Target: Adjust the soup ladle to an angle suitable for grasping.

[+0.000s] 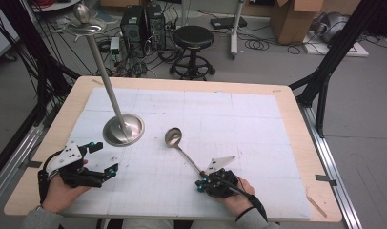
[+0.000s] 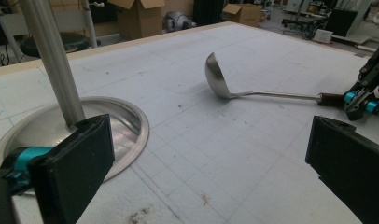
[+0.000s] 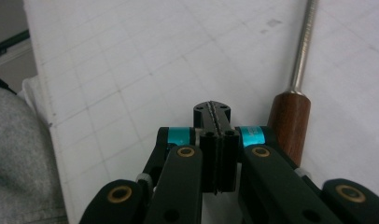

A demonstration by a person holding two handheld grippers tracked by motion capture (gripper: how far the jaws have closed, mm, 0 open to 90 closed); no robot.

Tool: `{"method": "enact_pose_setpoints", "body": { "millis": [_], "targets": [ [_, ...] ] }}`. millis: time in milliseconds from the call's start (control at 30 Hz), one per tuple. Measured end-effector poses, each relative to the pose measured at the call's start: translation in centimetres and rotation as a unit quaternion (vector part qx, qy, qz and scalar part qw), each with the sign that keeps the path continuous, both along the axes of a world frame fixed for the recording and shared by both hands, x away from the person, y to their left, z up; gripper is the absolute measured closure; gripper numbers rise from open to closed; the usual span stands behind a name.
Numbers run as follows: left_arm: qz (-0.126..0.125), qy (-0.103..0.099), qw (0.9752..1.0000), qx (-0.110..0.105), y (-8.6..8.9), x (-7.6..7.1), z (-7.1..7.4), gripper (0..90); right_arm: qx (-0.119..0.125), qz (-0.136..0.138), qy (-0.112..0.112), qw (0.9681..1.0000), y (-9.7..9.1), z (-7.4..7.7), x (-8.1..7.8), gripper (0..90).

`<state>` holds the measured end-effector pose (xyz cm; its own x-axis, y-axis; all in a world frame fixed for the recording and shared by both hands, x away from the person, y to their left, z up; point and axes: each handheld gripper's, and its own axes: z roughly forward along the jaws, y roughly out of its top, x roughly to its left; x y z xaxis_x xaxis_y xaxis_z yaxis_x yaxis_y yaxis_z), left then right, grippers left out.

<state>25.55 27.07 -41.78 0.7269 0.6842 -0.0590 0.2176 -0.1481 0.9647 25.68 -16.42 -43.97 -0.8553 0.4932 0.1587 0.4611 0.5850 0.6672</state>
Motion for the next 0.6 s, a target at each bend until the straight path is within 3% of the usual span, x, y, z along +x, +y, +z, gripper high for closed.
{"method": "enact_pose_setpoints", "body": {
  "millis": [300,600],
  "targets": [
    [0.001,0.002,1.0,0.001,0.0,0.0,0.0,1.7,0.003,-0.034,-0.002,0.9994,-2.5,-0.1,1.1,90.0],
    [0.005,0.005,1.0,0.006,0.0,0.1,-0.1,1.7,-0.001,-0.041,-0.017,0.999,-3.5,-0.1,1.8,90.0]
  ]
}}
